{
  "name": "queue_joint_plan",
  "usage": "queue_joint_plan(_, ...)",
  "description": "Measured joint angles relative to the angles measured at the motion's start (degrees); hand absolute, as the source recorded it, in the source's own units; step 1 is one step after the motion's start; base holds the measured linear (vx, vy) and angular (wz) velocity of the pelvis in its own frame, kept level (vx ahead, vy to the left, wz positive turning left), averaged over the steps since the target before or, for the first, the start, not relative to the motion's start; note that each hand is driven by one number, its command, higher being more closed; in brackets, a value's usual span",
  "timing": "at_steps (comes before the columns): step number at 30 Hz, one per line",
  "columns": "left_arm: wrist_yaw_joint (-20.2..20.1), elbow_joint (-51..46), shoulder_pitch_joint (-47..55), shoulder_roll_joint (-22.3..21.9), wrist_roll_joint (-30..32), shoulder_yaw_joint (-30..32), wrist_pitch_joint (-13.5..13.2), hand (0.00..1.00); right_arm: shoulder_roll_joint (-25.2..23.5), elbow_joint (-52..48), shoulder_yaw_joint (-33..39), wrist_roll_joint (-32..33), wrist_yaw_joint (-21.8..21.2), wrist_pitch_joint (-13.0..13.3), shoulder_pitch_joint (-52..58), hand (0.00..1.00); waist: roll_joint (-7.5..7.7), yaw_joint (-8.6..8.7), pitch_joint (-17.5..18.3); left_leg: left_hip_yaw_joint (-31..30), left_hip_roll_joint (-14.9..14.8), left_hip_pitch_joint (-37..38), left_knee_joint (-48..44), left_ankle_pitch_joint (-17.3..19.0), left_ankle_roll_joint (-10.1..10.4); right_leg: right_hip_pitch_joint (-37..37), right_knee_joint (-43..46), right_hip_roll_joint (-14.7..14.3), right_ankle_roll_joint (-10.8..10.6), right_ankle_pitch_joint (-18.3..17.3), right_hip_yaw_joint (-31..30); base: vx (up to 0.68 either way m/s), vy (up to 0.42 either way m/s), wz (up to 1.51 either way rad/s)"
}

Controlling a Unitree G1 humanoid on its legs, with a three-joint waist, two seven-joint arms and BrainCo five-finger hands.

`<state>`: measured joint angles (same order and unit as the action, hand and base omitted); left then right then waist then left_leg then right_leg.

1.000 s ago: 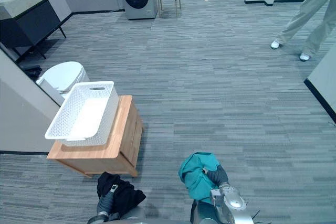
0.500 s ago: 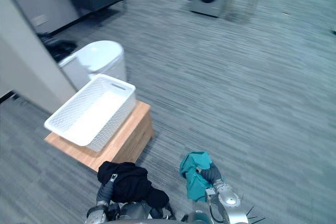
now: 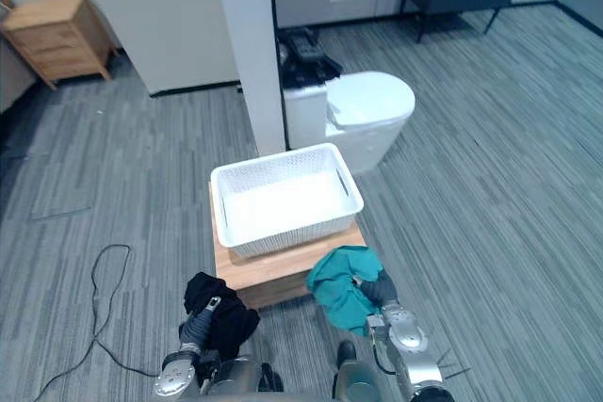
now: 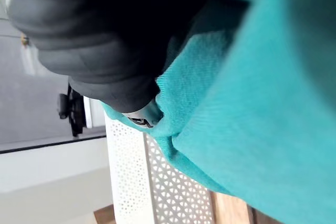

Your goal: Tidy the bed and pick cloth on bed and put in laundry

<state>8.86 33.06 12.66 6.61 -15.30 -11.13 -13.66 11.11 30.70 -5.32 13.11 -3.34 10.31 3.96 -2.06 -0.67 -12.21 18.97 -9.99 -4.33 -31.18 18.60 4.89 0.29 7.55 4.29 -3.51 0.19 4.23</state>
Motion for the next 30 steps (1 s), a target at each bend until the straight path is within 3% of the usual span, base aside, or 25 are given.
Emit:
queue_joint_plan(1, -0.1, -0.1, 0.0, 0.0, 0.0, 0.0, -0.1, 1.0, 0.1, 0.0, 0.5, 0.0, 0.0, 0.0, -0.1, 1.0, -0.29, -0.01, 0.1, -0.2, 0.0, 0.3, 3.3, -0.6, 0.3, 0.1, 0.0, 0.0, -0.2, -0.1, 0.1, 0.05, 0.06, 0.16)
queue_joint_plan(2, -0.2, 0.0, -0.2, 0.0, 0.0, 0.1, -0.1, 1.0, 0.5, 0.1, 1.5, 0.0, 0.1, 0.0, -0.5, 1.0, -0.86, -0.12, 0.1, -0.2, 1.4, 1.4, 8.0, -3.9, -3.6, 0.0, 0.0, 0.7, -0.8, -0.3, -0.2, 0.01, 0.082, 0.12)
queue_joint_plan(5, -0.1, -0.2, -0.5, 0.0, 0.0, 0.4, -0.3, 1.0, 0.1, 0.0, 0.7, 0.0, -0.3, 0.0, -0.3, 1.0, 0.95, -0.11, -0.3, 0.3, 4.8, 2.2, 13.0, -6.4, -4.9, 0.0, -3.1, 2.7, -2.4, 1.2, 0.1, -0.02, 0.071, 0.11)
queue_joint_plan(9, -1.3, -0.5, 0.3, -0.3, 0.4, 0.3, -0.3, 1.0, -1.0, 0.0, 0.2, -0.1, 1.0, 0.6, -1.1, 1.0, 1.65, -0.4, -0.2, 1.9, 6.4, 3.3, 15.6, -6.6, -5.3, -0.3, -4.3, 3.8, -2.1, 2.0, -1.1, -0.03, 0.086, -0.16)
queue_joint_plan(11, -1.4, -1.4, -0.5, 0.0, 0.8, 0.3, -0.3, 1.0, -1.0, 0.0, 0.2, -0.1, 1.9, 0.7, -1.7, 1.0, 2.4, -0.19, -0.2, 2.2, 7.3, 3.3, 16.6, -6.3, -5.6, -2.8, -0.3, 4.7, -1.8, -0.4, -1.2, -0.02, 0.056, -0.06)
queue_joint_plan(12, -1.9, -2.7, -1.5, 0.9, 1.5, -0.1, -0.3, 1.0, -1.3, 0.0, 0.4, -0.1, 2.3, 0.8, -1.8, 1.0, 3.76, 0.09, -0.7, 2.2, 8.8, 4.5, 18.3, -6.2, -5.8, -5.0, 5.4, 6.2, -1.9, -3.1, -1.1, 0.0, 0.032, 0.06)
queue_joint_plan(15, -2.8, -3.1, -3.0, 2.7, 2.0, -0.8, -0.3, 1.0, -1.7, 0.1, 0.5, -0.2, 2.4, 1.2, -1.9, 1.0, 4.92, 0.36, -1.6, 1.5, 9.3, 7.6, 20.5, -6.2, -5.8, -10.2, 20.1, 7.8, -0.3, -3.3, 0.9, 0.0, 0.014, 0.04)
queue_joint_plan(16, -2.8, -3.1, -3.0, 3.6, 2.0, -1.1, -0.3, 1.0, -1.9, 0.1, 0.5, -0.2, 2.4, 1.9, -1.8, 1.0, 5.2, 1.61, -1.7, 0.0, 9.0, 9.5, 20.7, -6.3, -5.8, -10.7, 25.0, 7.7, 0.8, -2.6, 0.8, 0.12, 0.036, 0.4)
queue_joint_plan(17, -2.9, -3.2, -2.9, 4.5, 2.0, -1.9, -0.3, 1.0, -2.0, -0.1, 0.5, -0.2, 2.4, 2.7, -1.7, 1.0, 5.08, 2.79, -1.6, -1.8, 8.8, 10.7, 20.7, -6.2, -6.0, -11.5, 26.6, 6.6, 1.5, -5.1, 0.1, 0.16, 0.013, 0.5)
queue_joint_plan(18, -3.3, -3.2, -3.4, 5.3, 2.0, -2.3, -0.2, 1.0, -2.0, -0.8, 1.0, -0.2, 2.4, 2.8, -1.7, 1.0, 5.69, 3.07, -1.2, -2.6, 8.6, 10.8, 20.7, -6.4, -5.8, -11.5, 24.1, 5.6, 0.6, -6.8, -1.0, 0.19, -0.023, 0.44)
queue_joint_plan(20, -3.8, -3.2, -5.1, 6.0, 1.9, -2.7, 0.4, 1.0, -2.1, -3.4, 2.6, -0.4, 2.4, 2.9, -1.4, 1.0, 6.36, 3.26, -0.9, -4.4, 8.3, 9.9, 19.8, -6.8, -5.9, -10.3, 15.0, 3.2, -0.3, -6.5, -3.0, 0.18, -0.069, 0.55)
queue_joint_plan(21, -3.8, -3.3, -6.5, 6.5, 1.9, -2.9, 1.2, 1.0, -2.4, -6.3, 4.1, -0.6, 2.4, 2.9, -1.0, 1.0, 7.99, 3.22, -0.4, -6.0, 9.6, 8.9, 18.1, -6.5, -5.6, -9.2, 7.5, 3.1, -0.4, 0.4, -3.4, 0.23, -0.109, 0.66)
queue_joint_plan(22, -3.6, -3.0, -7.2, 6.2, 1.9, -2.9, 2.1, 1.0, -2.0, -6.9, 4.7, -0.9, 2.4, 2.9, -1.5, 1.0, 8.07, 3.17, -0.4, -6.8, 9.5, 8.9, 17.5, -6.0, -5.4, -8.4, 7.4, 3.7, -1.1, -0.3, -3.1, 0.24, -0.106, 0.49)
queue_joint_plan(24, -3.5, -3.2, -7.5, 5.2, 1.8, -3.3, 3.4, 1.0, -1.0, -7.1, 5.2, -1.9, 3.2, 2.8, -5.4, 1.0, 5.16, 3.01, -0.7, -7.8, 7.9, 8.5, 17.5, -5.8, -5.0, -7.3, 5.0, 2.3, -0.5, 0.2, -2.2, 0.21, -0.073, 0.09)
queue_joint_plan(26, -3.7, -3.1, -7.4, 4.8, 1.9, -3.4, 3.5, 1.0, -0.5, -7.1, 5.3, -2.3, 3.4, 2.8, -7.8, 1.0, 4.08, 3.01, -0.7, -7.8, 7.4, 8.8, 18.5, -5.8, -4.9, -7.1, 3.9, 1.7, -0.2, 0.4, -2.0, 0.11, -0.032, -0.05)
queue_joint_plan(30, -3.8, -1.9, -6.3, 4.8, 2.0, -2.9, 2.5, 1.0, 0.7, -7.4, 5.3, -2.4, 3.3, 2.8, -10.8, 1.0, 3.67, 2.67, -0.6, -6.1, 6.1, 10.6, 19.0, -5.1, -3.8, -4.8, 1.2, 0.3, 0.0, 1.1, -2.8, 0.05, -0.002, -0.18)
